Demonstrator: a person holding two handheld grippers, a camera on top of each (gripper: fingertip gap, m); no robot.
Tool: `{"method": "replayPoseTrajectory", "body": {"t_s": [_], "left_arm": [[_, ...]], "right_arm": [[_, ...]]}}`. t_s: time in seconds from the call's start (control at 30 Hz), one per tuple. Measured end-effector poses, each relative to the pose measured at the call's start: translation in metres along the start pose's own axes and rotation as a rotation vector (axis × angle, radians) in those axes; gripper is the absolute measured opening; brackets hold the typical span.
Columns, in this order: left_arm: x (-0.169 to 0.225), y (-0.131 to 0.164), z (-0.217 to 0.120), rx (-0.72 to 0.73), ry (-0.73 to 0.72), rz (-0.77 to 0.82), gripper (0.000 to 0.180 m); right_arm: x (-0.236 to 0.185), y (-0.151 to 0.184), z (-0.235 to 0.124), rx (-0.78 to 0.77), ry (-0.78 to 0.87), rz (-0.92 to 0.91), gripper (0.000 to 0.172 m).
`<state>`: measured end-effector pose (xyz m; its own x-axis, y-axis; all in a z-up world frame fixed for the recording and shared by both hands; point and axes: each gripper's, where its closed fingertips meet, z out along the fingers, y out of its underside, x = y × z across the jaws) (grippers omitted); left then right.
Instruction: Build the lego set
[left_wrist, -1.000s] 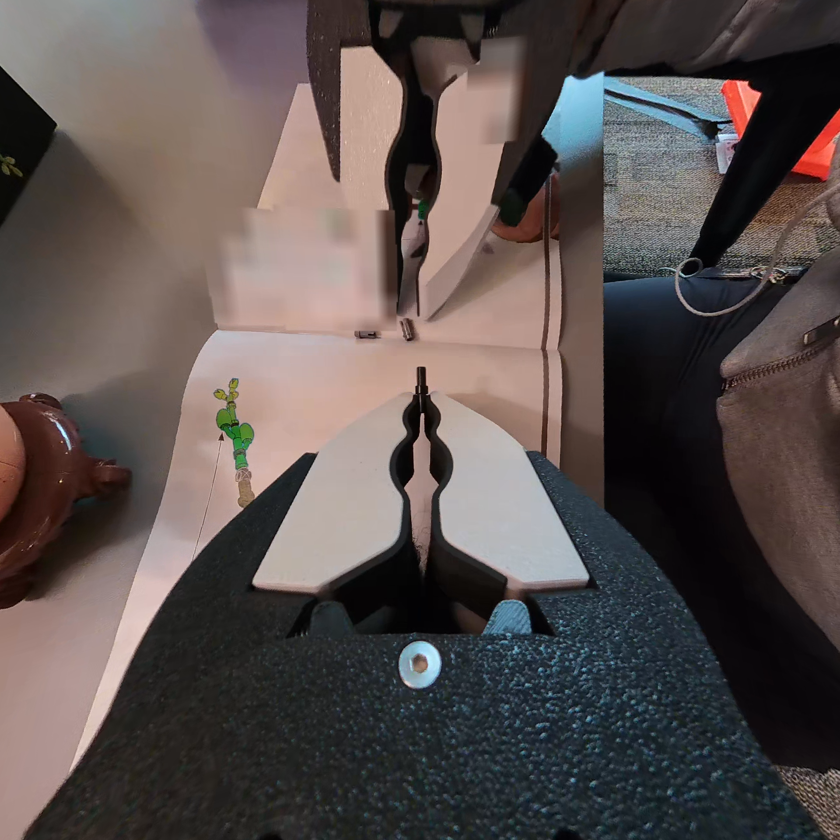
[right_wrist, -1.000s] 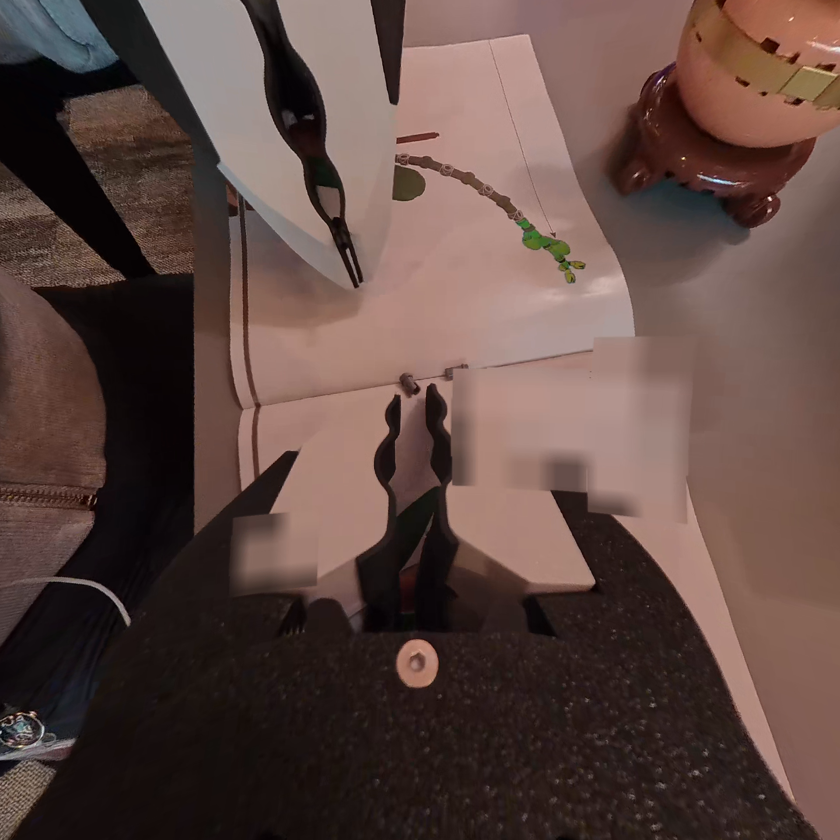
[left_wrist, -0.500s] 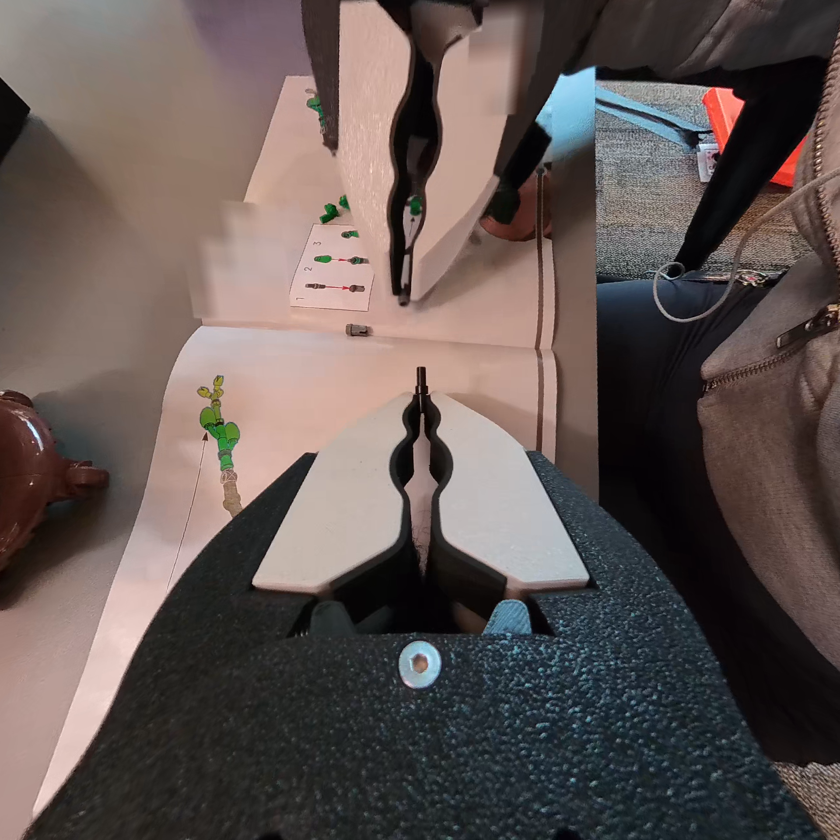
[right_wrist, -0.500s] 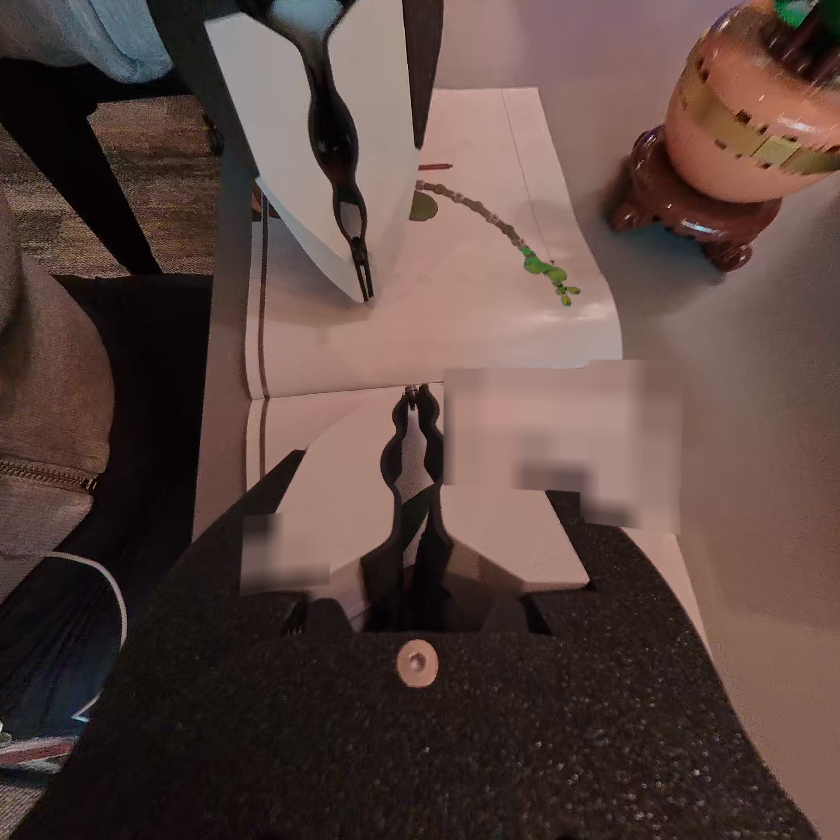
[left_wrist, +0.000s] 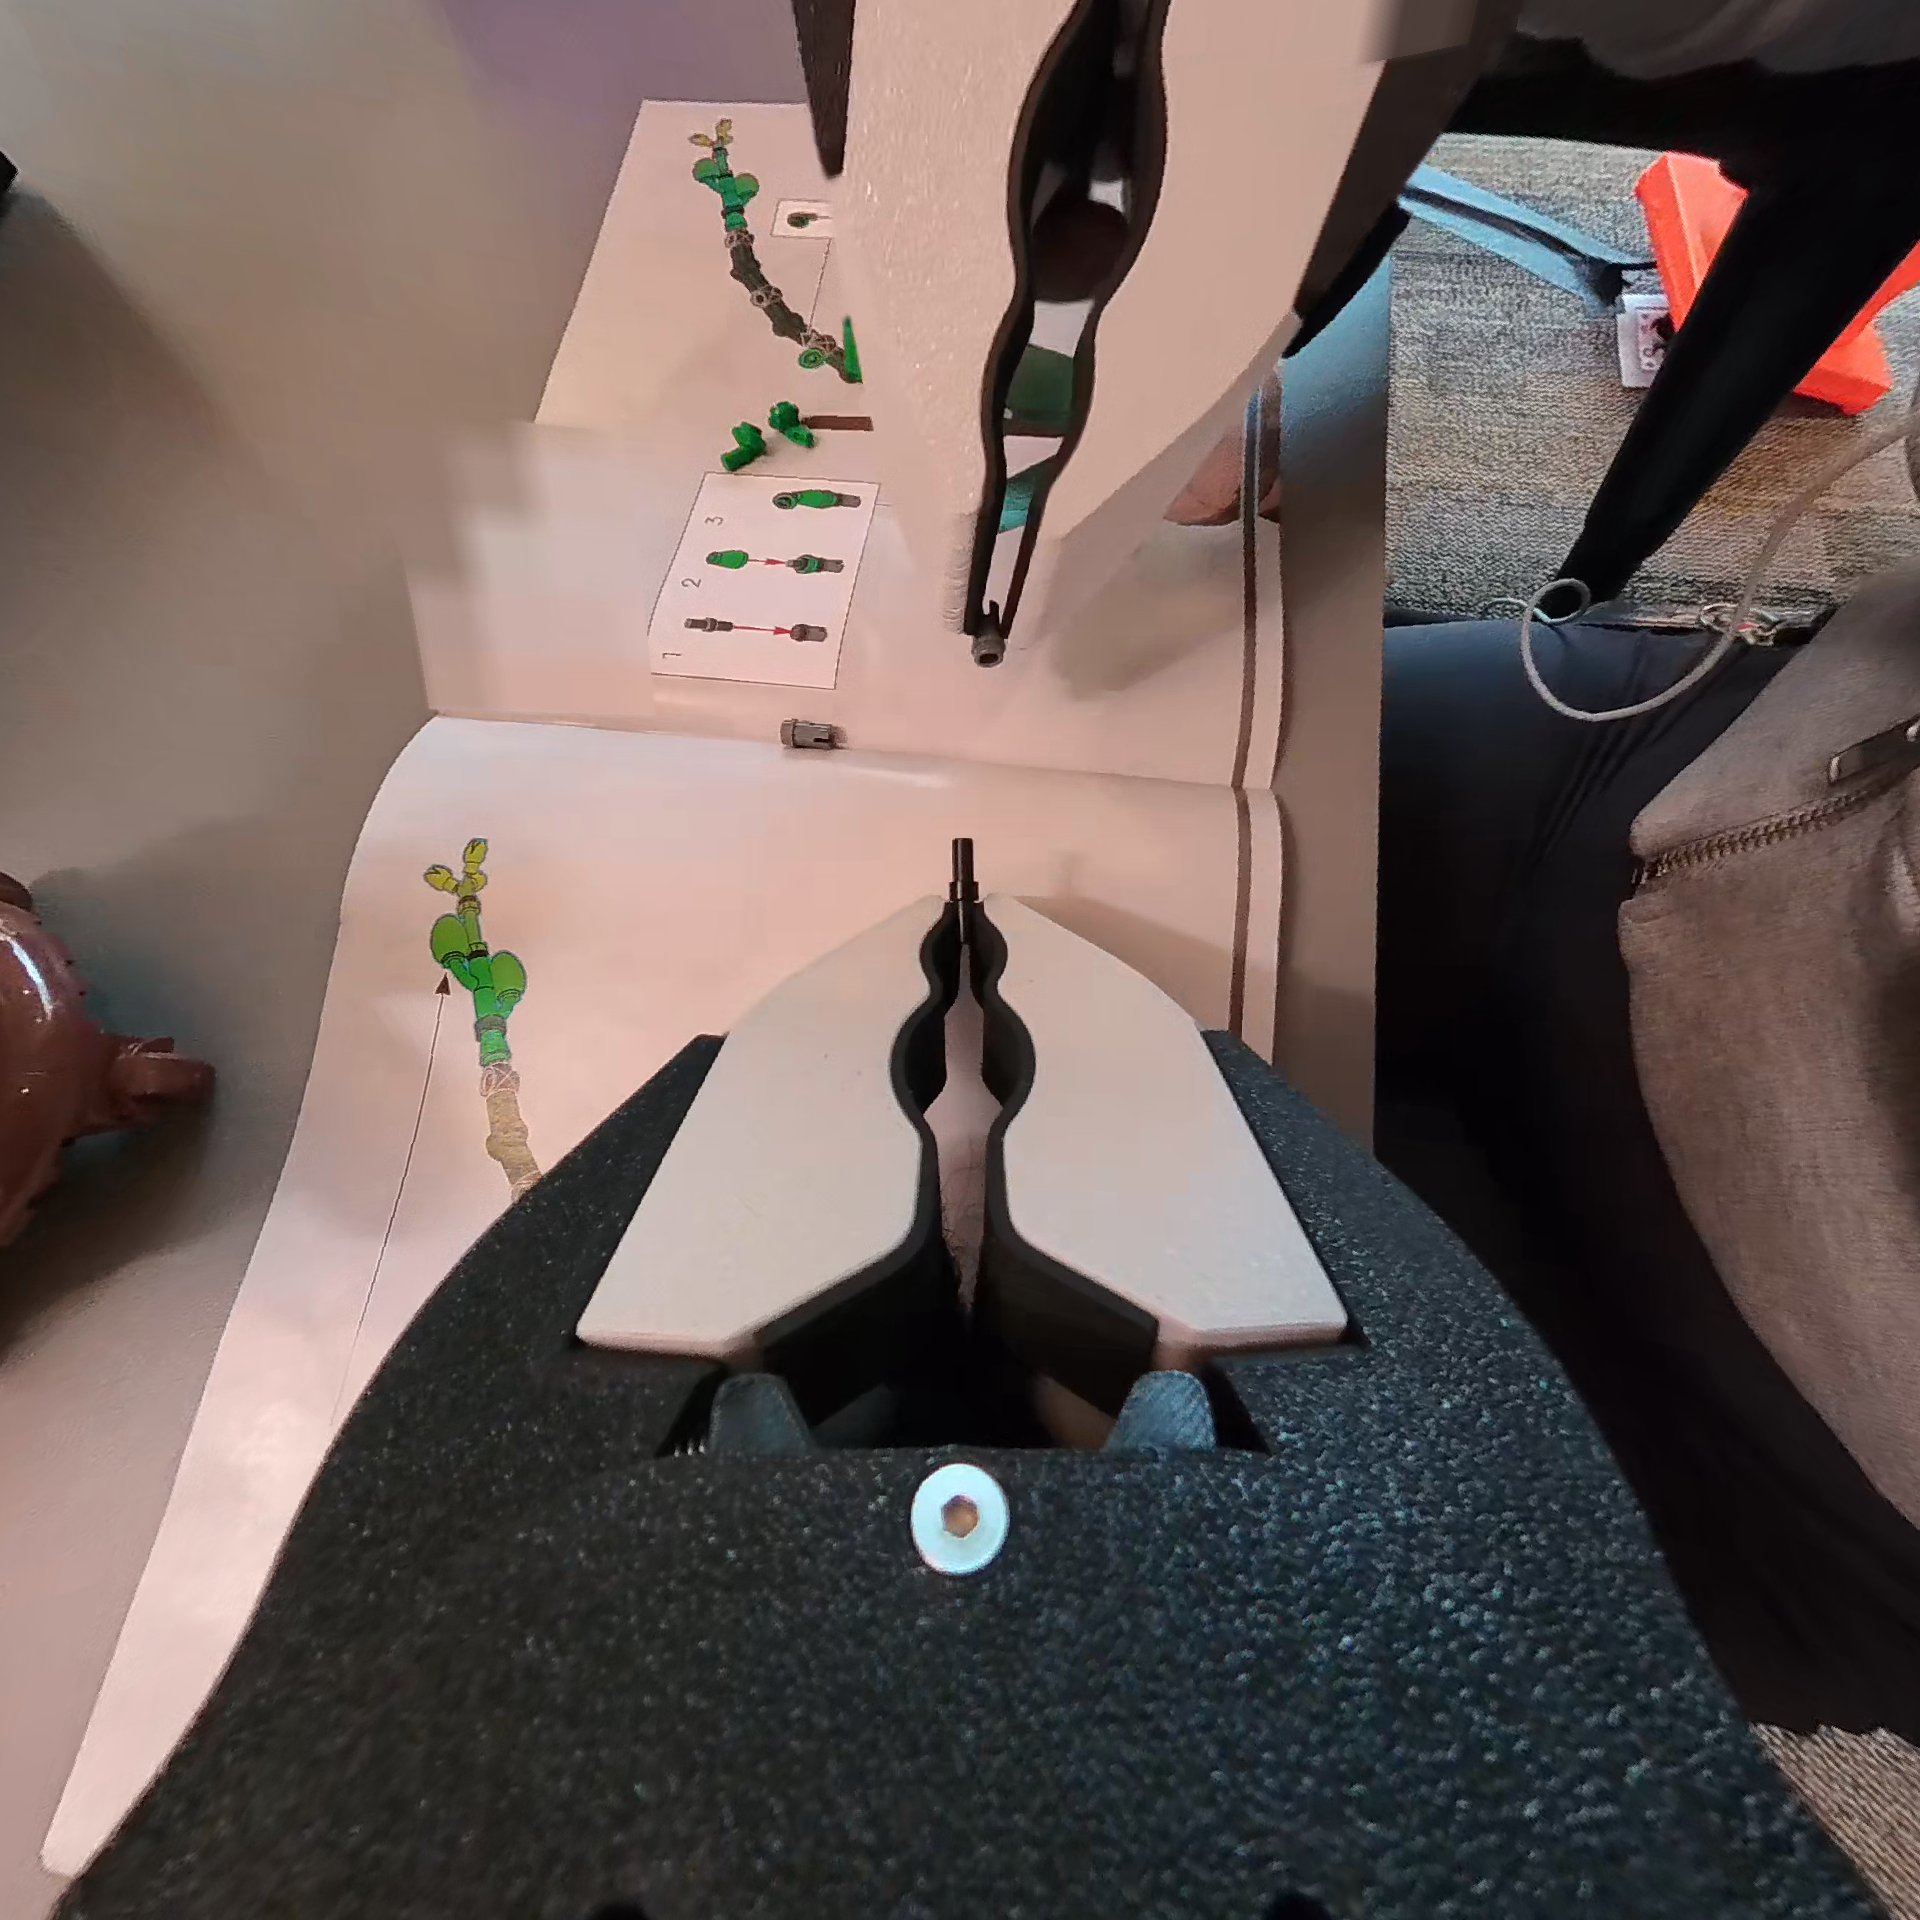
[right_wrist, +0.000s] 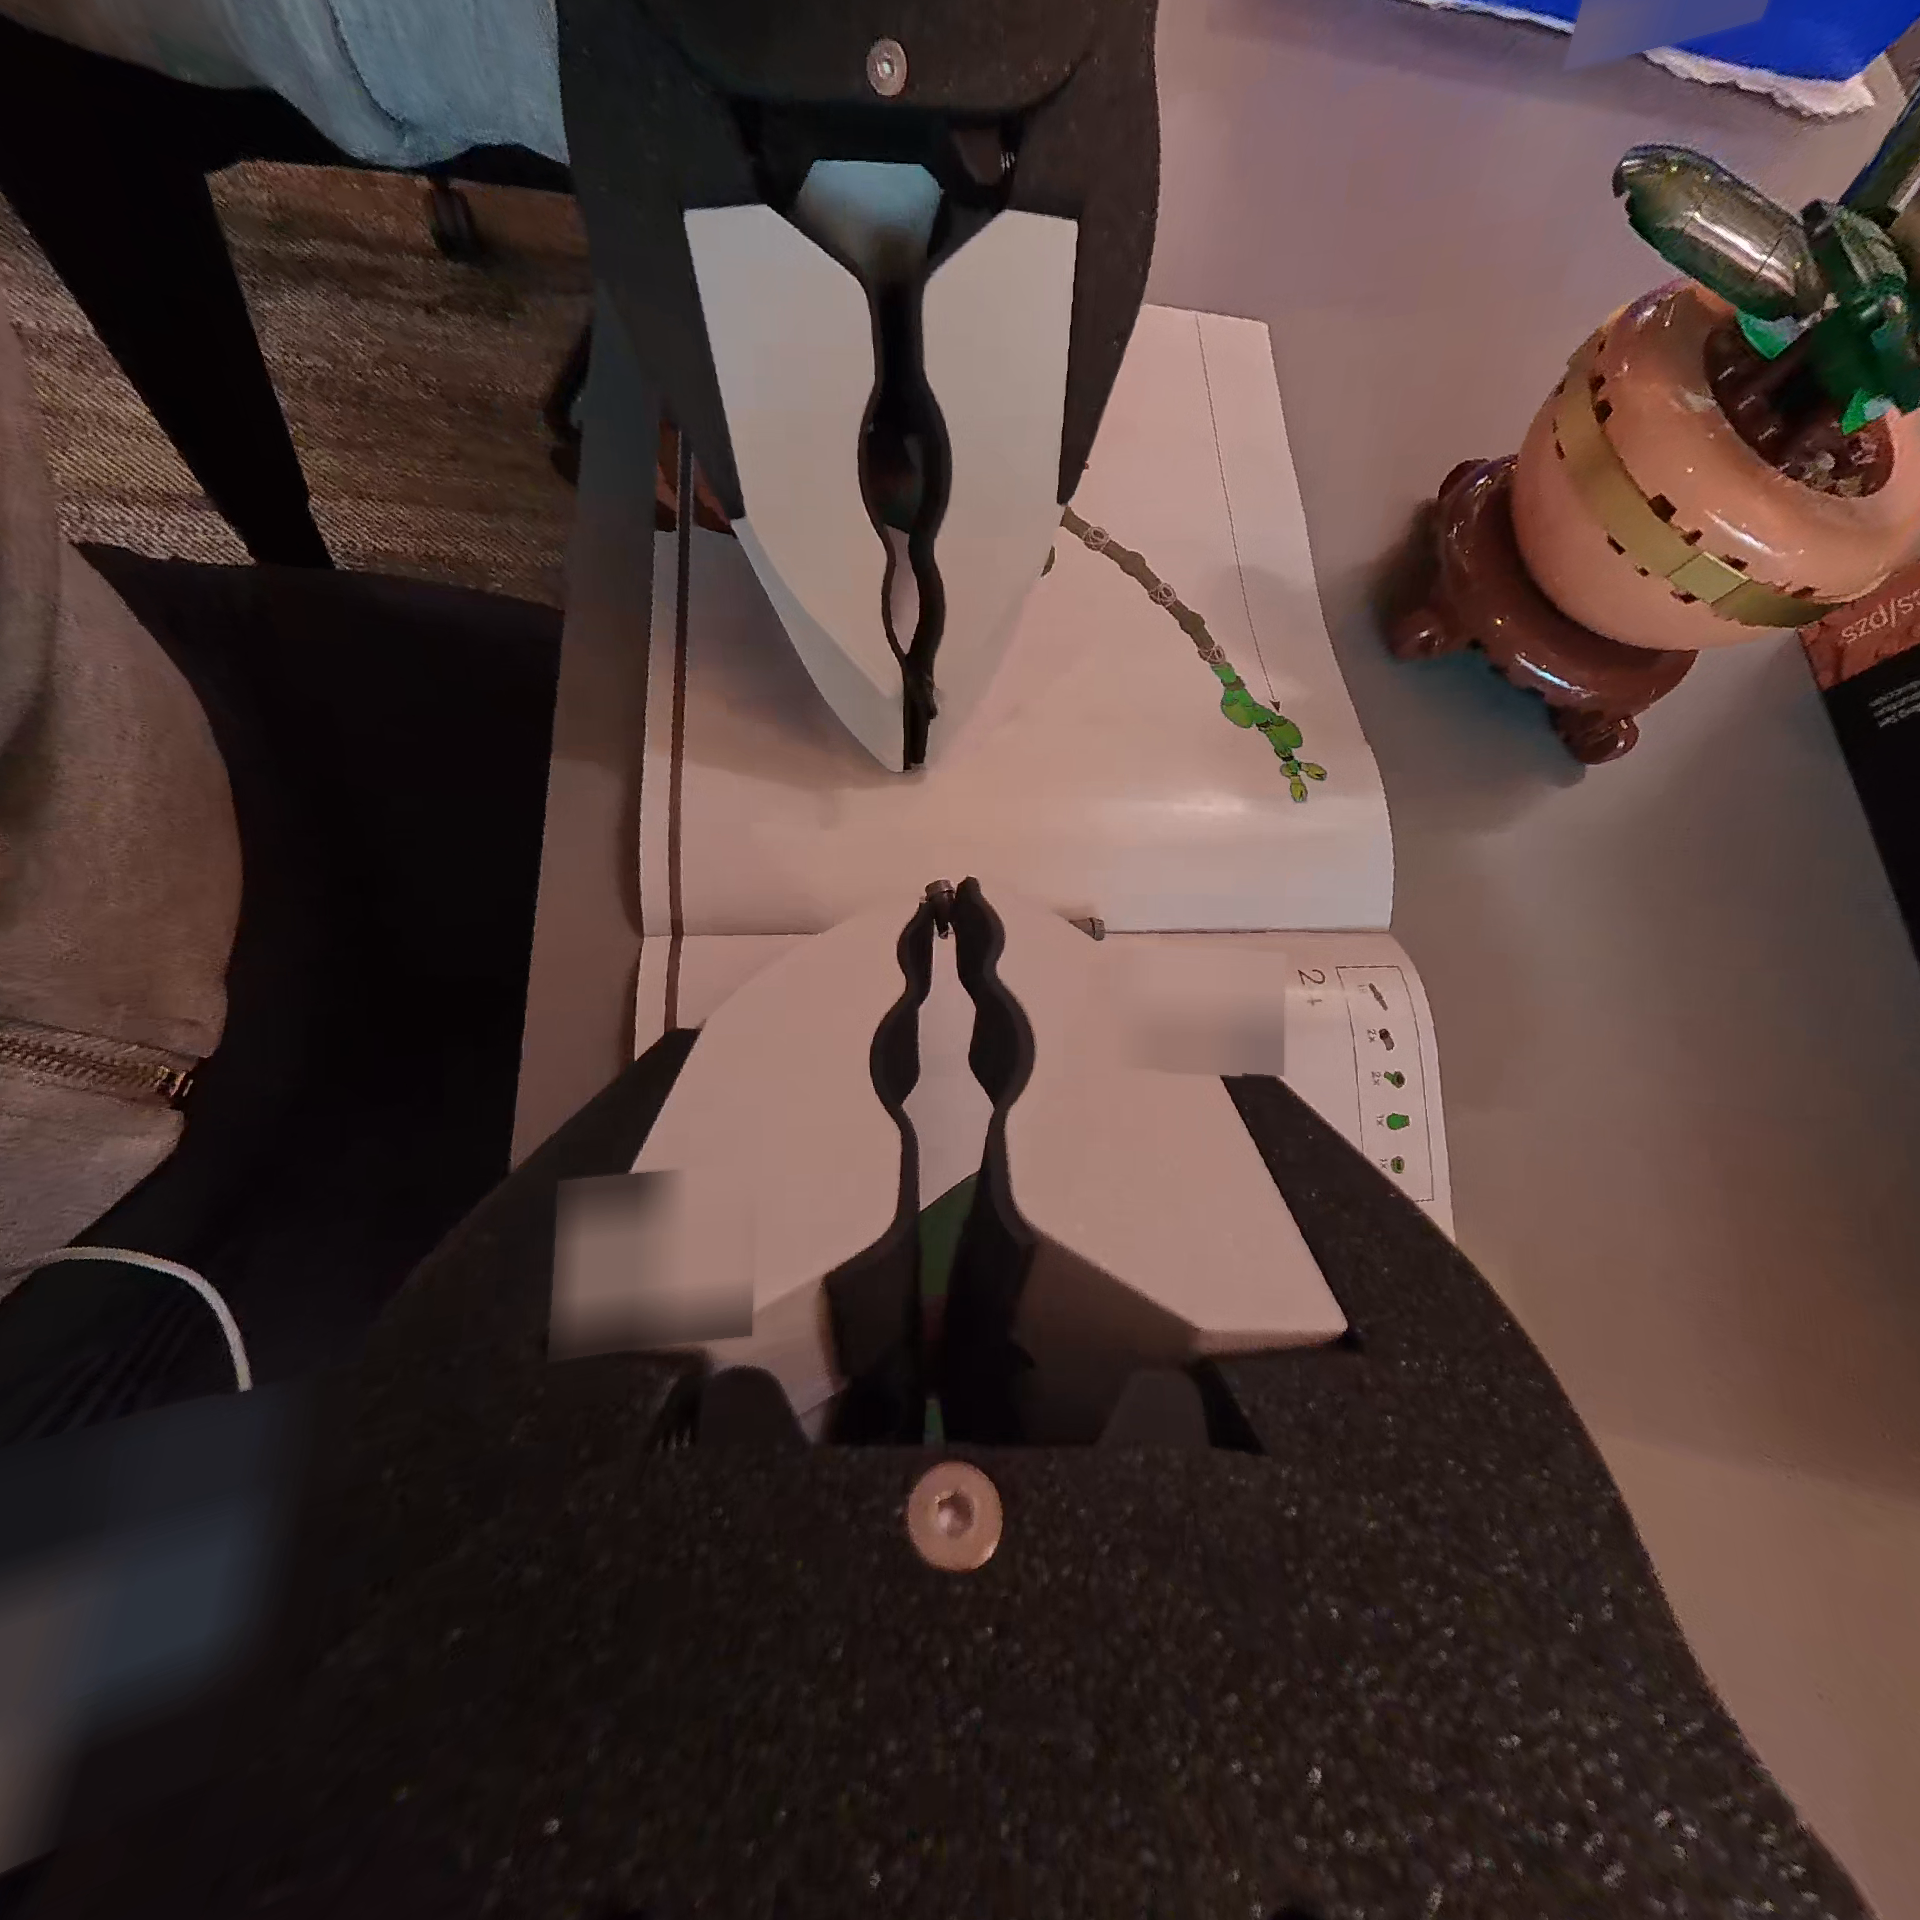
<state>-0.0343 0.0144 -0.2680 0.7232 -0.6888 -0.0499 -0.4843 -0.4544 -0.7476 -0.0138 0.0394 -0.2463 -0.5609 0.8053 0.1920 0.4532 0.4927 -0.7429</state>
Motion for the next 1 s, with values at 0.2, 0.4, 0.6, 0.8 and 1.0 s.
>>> {"method": "replayPoseTrajectory", "body": {"t_s": [0.2, 0.4, 0.6, 0.8, 1.0], "left_arm": [[0.000, 0.002, 0.002, -0.012, 0.000, -0.001, 0.001], [0.000, 0.005, 0.003, -0.019, 0.005, -0.007, 0.001], [0.000, 0.006, 0.004, -0.023, 0.013, -0.015, 0.000], [0.001, 0.006, 0.004, -0.029, 0.018, -0.009, 0.001], [0.003, 0.006, 0.004, -0.035, 0.019, 0.000, 0.000]], "right_arm": [[-0.003, -0.003, 0.000, -0.006, 0.006, -0.031, 0.004], [-0.003, -0.002, 0.002, -0.005, 0.012, -0.029, 0.004], [-0.008, -0.008, 0.012, -0.013, 0.018, -0.056, 0.004], [-0.005, -0.017, 0.019, -0.017, 0.024, -0.088, 0.003], [-0.004, -0.019, 0.024, -0.037, 0.051, -0.110, 0.003]]}}
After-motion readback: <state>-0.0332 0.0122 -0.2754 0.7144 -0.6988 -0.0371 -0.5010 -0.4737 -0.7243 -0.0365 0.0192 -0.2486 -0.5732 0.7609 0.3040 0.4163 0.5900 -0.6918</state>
